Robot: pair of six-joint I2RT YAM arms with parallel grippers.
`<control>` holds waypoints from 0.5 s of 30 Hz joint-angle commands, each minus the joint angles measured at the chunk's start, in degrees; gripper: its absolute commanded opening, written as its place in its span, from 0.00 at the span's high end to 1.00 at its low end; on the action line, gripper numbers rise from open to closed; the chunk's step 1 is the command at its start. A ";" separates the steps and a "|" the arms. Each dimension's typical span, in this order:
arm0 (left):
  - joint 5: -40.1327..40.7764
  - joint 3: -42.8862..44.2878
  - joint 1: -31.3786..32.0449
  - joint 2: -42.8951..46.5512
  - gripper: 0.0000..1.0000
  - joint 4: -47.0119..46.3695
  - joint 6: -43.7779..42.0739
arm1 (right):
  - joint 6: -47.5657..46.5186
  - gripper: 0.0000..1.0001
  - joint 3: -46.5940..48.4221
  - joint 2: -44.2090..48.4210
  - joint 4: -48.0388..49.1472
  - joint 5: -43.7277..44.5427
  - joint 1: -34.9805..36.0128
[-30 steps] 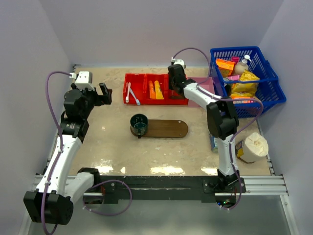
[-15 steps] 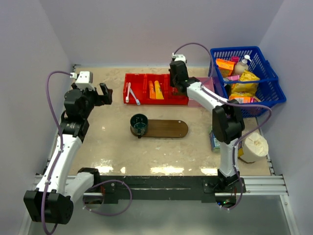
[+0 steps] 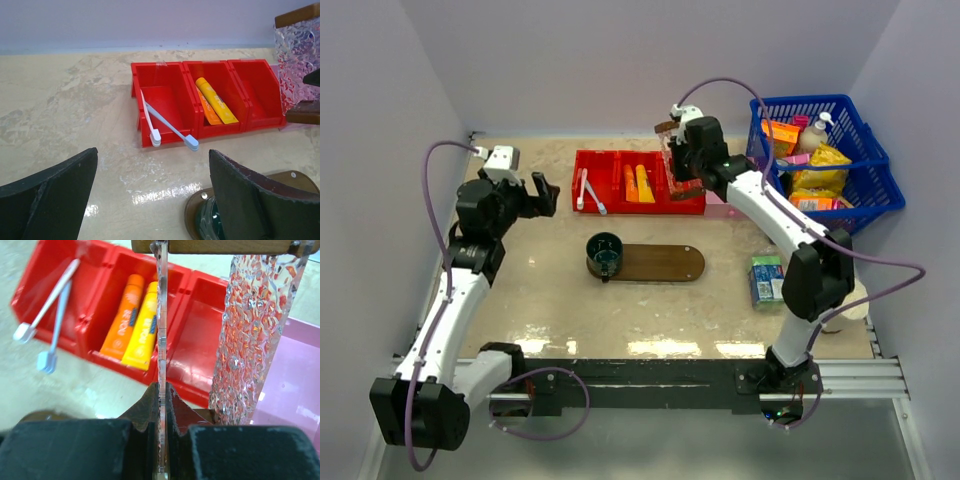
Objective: Prepare toiletry sets of a toothbrush and toothpaste on the tray
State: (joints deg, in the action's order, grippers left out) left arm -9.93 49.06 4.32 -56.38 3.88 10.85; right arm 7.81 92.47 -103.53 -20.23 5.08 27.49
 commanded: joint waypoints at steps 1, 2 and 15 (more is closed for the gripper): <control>-5.35 0.51 1.74 -1.27 0.05 -2.91 -1.62 | -2.63 1.00 -1.23 6.31 -2.35 -8.85 0.20; -5.79 0.69 2.18 -1.62 0.05 -3.00 -2.32 | -2.54 1.00 -1.58 6.84 -2.97 -9.82 0.20; -19.48 0.34 12.64 -2.68 0.06 -7.47 -7.78 | 1.41 1.00 -12.29 17.74 -4.48 -29.06 -0.33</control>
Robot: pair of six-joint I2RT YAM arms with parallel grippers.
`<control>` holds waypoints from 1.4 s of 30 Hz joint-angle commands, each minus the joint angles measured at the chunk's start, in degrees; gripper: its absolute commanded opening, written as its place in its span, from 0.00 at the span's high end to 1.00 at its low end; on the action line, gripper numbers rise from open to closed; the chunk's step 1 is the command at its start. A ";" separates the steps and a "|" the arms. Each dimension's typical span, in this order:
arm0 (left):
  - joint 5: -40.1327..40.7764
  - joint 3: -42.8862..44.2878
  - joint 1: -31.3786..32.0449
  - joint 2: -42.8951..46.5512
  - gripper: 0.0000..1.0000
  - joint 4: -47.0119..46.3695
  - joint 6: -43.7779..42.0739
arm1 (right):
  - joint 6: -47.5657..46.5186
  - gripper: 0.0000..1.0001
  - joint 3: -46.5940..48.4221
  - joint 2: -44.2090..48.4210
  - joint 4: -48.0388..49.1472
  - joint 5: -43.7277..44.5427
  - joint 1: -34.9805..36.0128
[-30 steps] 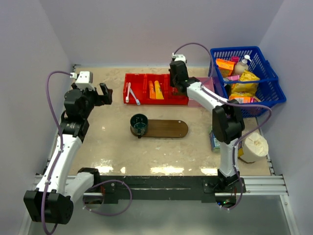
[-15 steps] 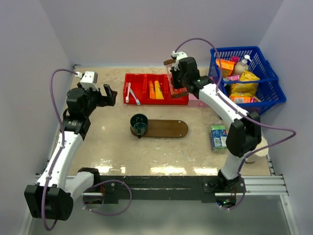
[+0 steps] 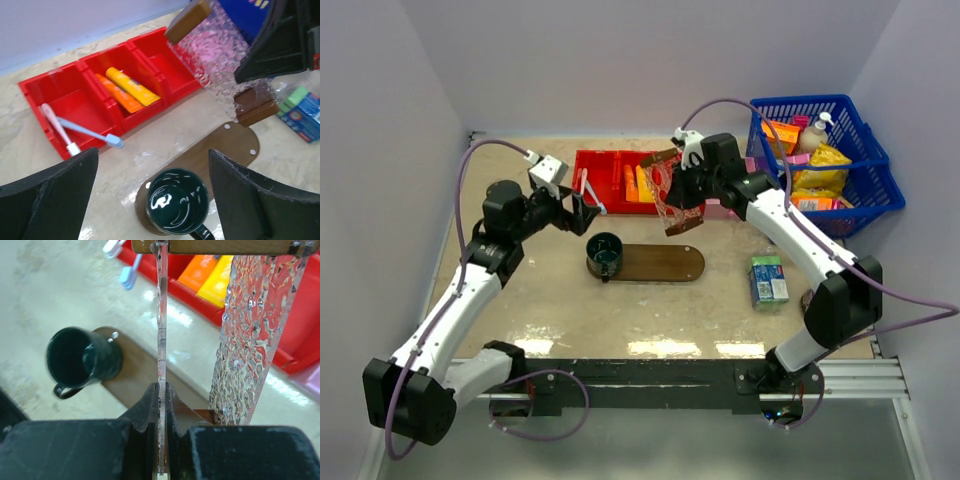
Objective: Prepare toiletry sets of a toothbrush and toothpaste on the tray
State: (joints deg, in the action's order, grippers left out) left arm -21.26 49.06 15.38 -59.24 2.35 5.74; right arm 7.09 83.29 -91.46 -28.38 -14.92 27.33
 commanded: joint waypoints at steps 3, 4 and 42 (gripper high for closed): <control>-12.65 -0.28 3.07 -0.78 0.06 -8.32 -2.40 | 4.24 1.00 -6.46 7.52 5.09 -13.99 -0.17; -13.80 -0.02 3.60 -1.31 0.06 -8.85 -2.14 | 4.94 1.00 -7.08 7.70 5.18 -14.96 -0.17; 2.01 12.55 20.22 -17.31 0.12 -5.16 -16.99 | 5.74 1.00 -16.49 15.35 3.77 -27.80 -0.17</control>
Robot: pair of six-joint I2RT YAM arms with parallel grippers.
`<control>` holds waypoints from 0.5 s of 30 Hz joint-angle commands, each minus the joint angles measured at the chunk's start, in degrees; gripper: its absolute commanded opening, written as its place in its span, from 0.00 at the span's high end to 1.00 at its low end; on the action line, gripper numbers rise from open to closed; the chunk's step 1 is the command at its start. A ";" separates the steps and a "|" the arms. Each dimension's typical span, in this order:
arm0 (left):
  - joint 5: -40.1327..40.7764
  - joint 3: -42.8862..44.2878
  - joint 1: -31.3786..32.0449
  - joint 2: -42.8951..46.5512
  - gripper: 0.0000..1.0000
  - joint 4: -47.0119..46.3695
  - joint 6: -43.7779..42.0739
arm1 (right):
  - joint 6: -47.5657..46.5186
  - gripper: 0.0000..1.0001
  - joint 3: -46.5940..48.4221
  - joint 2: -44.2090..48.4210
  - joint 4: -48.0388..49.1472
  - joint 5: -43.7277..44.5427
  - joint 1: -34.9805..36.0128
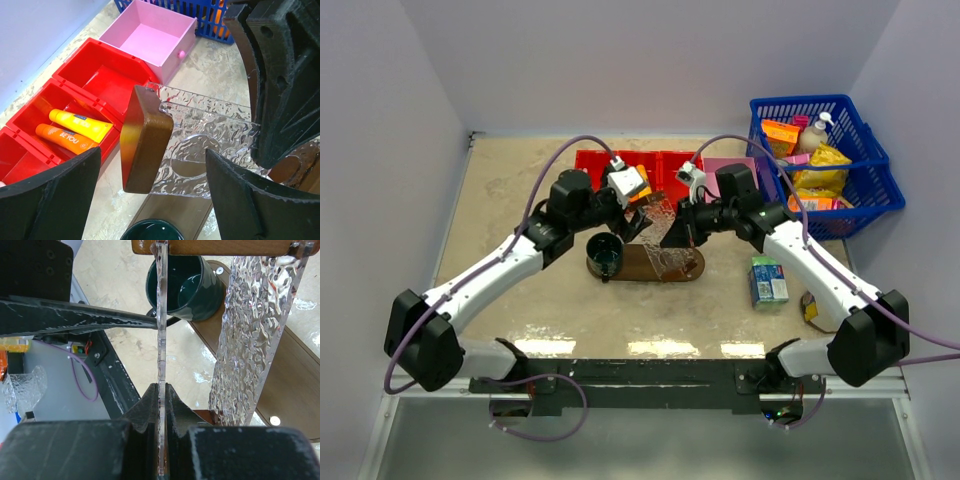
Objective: Prepare toiletry sets of a toothbrush and toothpaste on the tray
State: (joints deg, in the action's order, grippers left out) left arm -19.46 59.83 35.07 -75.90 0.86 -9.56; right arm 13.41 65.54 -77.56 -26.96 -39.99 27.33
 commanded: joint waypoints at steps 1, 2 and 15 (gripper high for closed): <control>0.30 1.86 0.53 -0.74 0.12 -3.85 -1.95 | -0.58 1.00 1.17 1.45 2.35 -2.81 -0.17; 0.39 2.04 0.61 -1.18 0.12 -3.94 -2.13 | -0.58 1.00 1.08 1.45 2.35 -3.08 -0.17; -0.75 3.27 0.53 -3.73 0.24 -3.76 -2.30 | -1.72 1.00 -0.41 1.01 0.68 -4.40 -0.09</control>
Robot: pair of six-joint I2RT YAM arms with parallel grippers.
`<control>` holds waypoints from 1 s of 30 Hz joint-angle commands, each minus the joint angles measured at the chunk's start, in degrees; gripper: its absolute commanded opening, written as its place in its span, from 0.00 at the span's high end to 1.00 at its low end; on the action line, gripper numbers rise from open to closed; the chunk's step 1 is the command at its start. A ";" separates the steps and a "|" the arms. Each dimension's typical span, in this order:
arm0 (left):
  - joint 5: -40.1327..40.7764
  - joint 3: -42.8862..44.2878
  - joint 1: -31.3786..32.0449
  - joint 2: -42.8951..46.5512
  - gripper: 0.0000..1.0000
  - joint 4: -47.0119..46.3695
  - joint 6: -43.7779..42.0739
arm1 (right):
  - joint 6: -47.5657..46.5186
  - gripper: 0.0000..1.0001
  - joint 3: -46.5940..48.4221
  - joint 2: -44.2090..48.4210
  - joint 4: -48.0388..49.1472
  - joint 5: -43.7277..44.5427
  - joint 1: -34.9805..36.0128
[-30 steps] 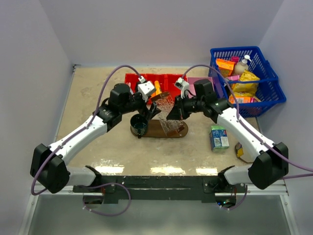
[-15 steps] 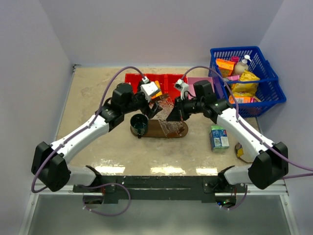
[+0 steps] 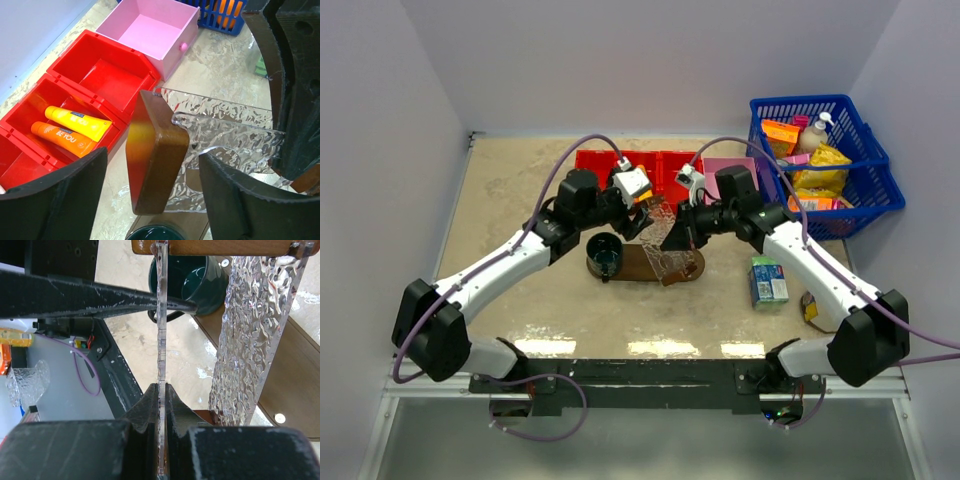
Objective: Prepare toiletry sets of a toothbrush and toothpaste on the tray
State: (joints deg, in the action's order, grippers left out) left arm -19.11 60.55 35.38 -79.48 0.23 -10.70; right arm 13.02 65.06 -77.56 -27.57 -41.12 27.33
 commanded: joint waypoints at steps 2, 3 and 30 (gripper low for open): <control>-2.06 2.55 0.22 -0.06 0.25 -3.30 -1.08 | -1.41 1.00 0.07 0.75 0.86 -3.35 -0.09; -2.50 2.46 0.22 -0.15 0.27 -3.31 -0.99 | -1.76 1.00 0.16 0.66 0.68 -3.44 -0.09; -10.33 1.58 0.22 -0.94 0.95 -0.76 -1.88 | -2.38 1.00 1.13 -0.75 0.85 -2.39 -0.09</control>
State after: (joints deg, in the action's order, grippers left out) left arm -25.80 60.55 35.31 -79.85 2.24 -14.59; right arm 11.81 64.77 -78.39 -30.85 -43.09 27.05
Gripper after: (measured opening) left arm 0.467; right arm 0.063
